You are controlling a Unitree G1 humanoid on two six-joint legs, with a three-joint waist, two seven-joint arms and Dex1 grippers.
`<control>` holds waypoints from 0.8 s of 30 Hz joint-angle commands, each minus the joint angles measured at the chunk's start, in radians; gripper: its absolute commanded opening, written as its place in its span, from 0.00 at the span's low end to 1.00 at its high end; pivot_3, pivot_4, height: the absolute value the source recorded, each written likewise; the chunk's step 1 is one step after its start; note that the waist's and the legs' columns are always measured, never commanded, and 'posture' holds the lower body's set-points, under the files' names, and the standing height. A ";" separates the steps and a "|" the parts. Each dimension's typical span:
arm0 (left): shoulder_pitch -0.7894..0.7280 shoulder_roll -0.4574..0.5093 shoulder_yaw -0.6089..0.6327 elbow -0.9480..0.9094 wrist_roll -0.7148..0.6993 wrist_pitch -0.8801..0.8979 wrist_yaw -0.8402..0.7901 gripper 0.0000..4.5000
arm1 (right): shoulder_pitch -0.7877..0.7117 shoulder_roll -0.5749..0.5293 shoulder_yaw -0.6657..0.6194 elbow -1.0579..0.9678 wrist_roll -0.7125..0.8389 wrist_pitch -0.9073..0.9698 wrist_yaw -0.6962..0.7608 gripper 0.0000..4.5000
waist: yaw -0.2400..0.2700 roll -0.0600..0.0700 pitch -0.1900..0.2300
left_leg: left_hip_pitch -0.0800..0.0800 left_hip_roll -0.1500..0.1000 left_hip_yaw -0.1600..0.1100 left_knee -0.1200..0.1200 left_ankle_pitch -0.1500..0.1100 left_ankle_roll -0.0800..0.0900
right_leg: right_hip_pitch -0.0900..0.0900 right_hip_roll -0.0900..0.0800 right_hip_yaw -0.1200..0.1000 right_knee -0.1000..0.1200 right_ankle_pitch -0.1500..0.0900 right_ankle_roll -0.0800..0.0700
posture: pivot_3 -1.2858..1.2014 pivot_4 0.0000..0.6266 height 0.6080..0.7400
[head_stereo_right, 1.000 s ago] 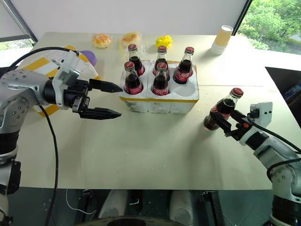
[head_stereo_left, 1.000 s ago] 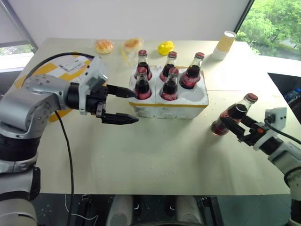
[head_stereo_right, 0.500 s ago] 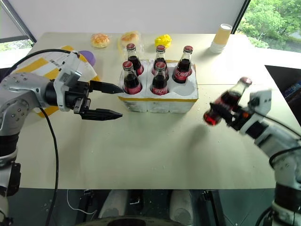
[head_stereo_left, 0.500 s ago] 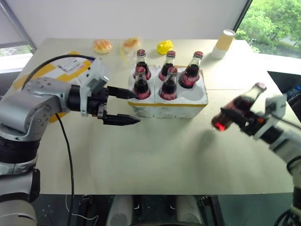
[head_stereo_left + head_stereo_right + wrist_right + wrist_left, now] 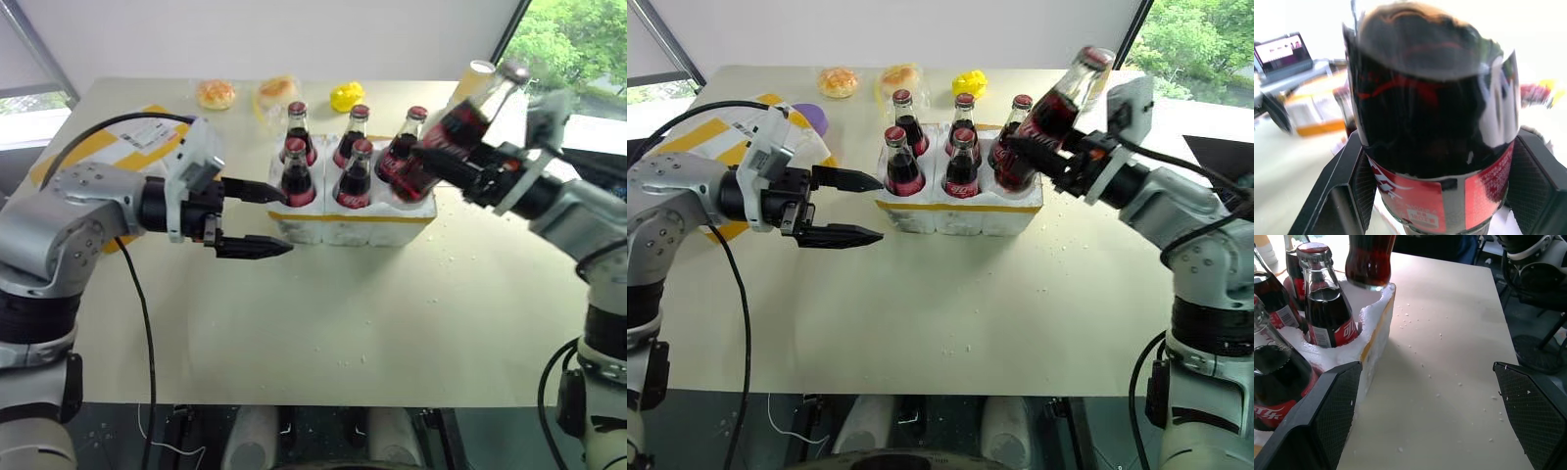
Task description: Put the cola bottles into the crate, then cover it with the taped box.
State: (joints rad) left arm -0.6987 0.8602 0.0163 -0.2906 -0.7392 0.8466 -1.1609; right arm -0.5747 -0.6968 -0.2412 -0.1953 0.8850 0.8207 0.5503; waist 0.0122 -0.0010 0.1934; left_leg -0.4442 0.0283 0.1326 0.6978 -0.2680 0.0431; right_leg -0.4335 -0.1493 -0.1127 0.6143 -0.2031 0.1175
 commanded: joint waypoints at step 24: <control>0.012 0.026 0.039 -0.057 -0.041 0.002 0.060 1.00 | -0.032 0.062 0.163 0.151 -0.291 -0.137 0.195 0.99 | -0.003 0.000 0.000 | 0.000 0.000 0.001 0.000 0.000 0.000 | 0.000 0.000 0.000 0.000 0.000 0.000 | 0.52 0.24 1.00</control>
State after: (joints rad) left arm -0.6794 0.8773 0.0263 -0.3185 -0.7742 0.8601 -1.1063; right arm -0.6053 -0.6379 -0.0824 -0.0024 0.6002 0.7000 0.7267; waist 0.0089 -0.0009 0.1934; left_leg -0.4438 0.0280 0.1333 0.6975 -0.2678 0.0427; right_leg -0.4336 -0.1488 -0.1128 0.6144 -0.2031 0.1176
